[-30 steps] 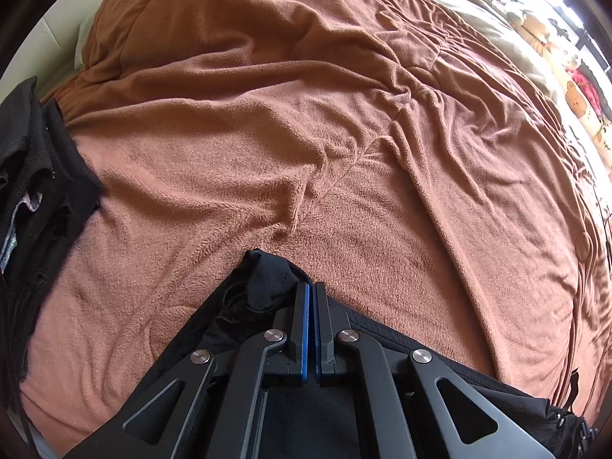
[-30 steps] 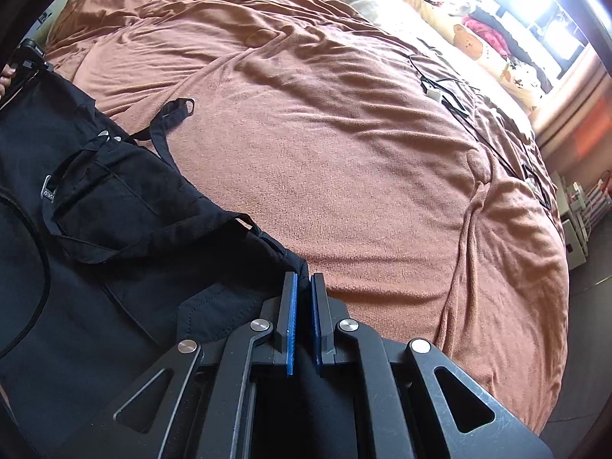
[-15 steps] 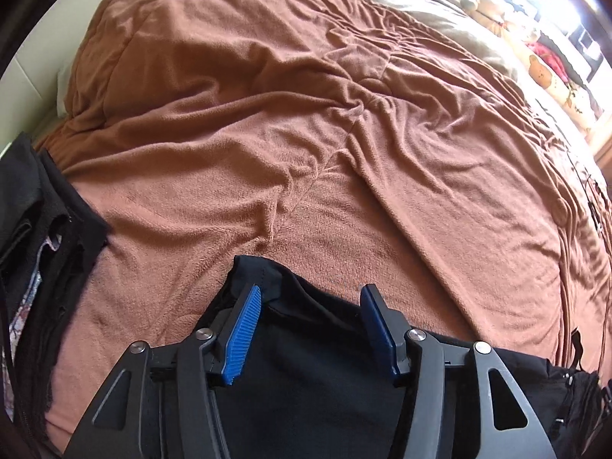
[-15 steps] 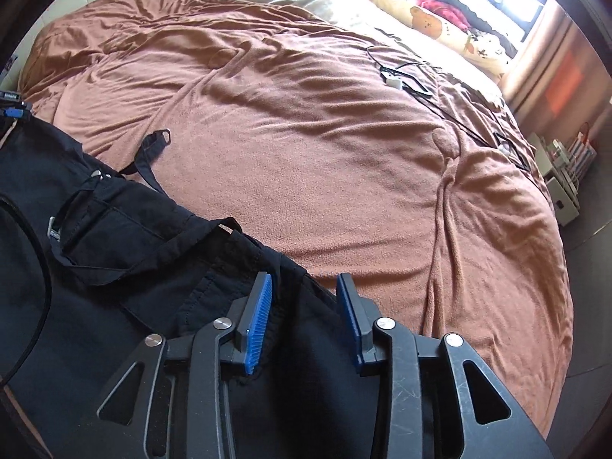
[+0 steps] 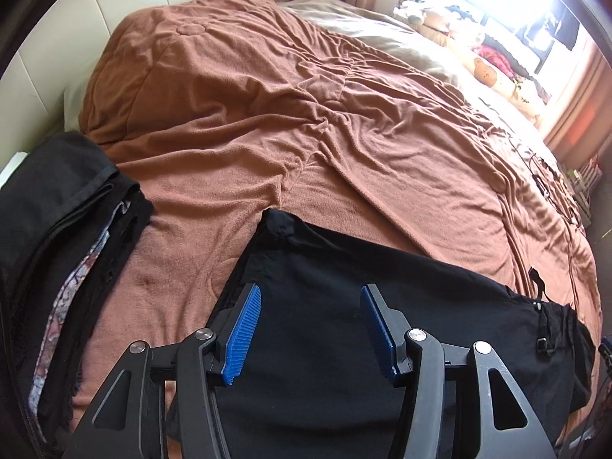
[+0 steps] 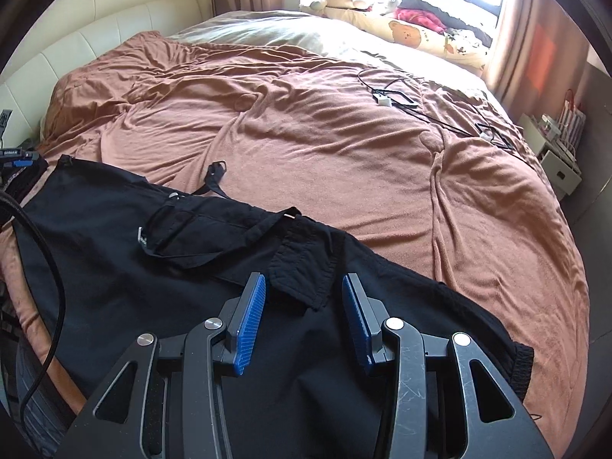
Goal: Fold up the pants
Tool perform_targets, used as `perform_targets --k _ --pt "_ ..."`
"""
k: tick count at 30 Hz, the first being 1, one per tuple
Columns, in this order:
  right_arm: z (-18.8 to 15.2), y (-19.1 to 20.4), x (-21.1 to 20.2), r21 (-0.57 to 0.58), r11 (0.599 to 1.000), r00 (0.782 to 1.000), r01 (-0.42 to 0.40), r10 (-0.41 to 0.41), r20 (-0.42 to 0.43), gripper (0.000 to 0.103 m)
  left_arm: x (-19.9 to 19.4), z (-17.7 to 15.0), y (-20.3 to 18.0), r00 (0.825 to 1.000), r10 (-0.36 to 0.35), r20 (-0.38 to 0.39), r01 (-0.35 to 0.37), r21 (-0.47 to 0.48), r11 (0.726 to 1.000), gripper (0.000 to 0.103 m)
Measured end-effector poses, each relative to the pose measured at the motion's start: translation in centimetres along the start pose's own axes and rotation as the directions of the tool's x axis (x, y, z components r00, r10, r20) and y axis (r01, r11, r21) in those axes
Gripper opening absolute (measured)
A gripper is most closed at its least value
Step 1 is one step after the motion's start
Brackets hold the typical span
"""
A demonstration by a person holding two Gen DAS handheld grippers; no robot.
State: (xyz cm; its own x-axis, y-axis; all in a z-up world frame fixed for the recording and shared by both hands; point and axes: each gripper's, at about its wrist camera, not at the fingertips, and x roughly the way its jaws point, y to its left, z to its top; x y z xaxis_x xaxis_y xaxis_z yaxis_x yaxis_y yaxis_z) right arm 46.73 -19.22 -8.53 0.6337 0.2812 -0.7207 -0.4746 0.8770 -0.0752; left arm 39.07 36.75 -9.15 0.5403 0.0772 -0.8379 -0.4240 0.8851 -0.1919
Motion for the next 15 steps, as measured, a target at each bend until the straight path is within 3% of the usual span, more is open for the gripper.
perform_targets --k 7,15 --pt "-1.6 2.3 -3.0 0.019 1.000 0.999 -0.001 0.000 0.036 0.040 -3.2 -3.5 2.8 0.999 -0.045 0.020 0.045 -0.010 0.999 0.057" --pt "-2.9 4.2 -4.5 0.059 0.997 0.997 -0.054 0.051 0.058 0.040 -5.5 -6.8 6.2 0.997 -0.061 0.040 0.063 -0.057 0.996 0.057"
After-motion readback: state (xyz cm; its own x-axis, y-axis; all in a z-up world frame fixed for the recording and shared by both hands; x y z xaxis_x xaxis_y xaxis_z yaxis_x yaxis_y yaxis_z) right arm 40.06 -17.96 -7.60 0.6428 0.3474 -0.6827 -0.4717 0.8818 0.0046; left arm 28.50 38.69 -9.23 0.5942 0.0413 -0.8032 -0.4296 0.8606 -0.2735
